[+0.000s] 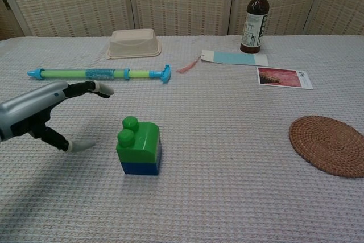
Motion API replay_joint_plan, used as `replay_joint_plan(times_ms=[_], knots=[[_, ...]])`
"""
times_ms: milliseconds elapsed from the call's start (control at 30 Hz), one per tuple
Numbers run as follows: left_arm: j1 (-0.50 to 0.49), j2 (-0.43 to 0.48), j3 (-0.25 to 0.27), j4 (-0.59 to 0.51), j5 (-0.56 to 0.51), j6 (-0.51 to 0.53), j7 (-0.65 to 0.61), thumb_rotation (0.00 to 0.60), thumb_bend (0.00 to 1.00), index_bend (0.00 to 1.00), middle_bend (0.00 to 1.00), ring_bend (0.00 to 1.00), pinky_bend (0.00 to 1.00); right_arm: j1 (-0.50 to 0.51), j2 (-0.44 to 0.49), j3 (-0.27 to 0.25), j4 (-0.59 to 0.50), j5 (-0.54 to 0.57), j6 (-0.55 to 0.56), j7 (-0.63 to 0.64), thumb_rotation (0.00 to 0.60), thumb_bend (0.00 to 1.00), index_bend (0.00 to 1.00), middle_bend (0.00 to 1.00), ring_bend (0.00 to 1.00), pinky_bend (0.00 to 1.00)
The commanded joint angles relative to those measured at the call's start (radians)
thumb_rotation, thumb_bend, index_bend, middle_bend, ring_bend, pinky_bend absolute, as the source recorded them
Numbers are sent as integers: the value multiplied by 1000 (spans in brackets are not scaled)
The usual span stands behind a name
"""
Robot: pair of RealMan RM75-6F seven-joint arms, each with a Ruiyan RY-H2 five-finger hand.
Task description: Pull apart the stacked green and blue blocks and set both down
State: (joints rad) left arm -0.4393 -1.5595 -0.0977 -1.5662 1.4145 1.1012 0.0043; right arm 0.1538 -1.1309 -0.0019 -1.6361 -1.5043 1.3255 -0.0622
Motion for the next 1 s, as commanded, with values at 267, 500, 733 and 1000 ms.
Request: replay_joint_plan(times_ms=[267,500,733,1000], knots=[[-18,-28,-11,-80,-104,-29,101,600,299,195,198,0,0,2,3,0,1,1,-6,9,600,407,0,0,0,0],[-18,-39,-1,-128,-172,-36,159,600,299,190,198,0,0,3,10,-4,-3,-8,-8,23,600,407,0,0,0,0],[-31,-94,-4,-117,-210,-38,192,600,299,189,198,0,0,-3,24,-10,-11,-29,10,46,600,407,0,0,0,0],[-51,-148,-27,-95,-232,-36,203,600,299,248,270,0,0,-4,33,-10,-11,-29,8,63,600,407,0,0,0,0]])
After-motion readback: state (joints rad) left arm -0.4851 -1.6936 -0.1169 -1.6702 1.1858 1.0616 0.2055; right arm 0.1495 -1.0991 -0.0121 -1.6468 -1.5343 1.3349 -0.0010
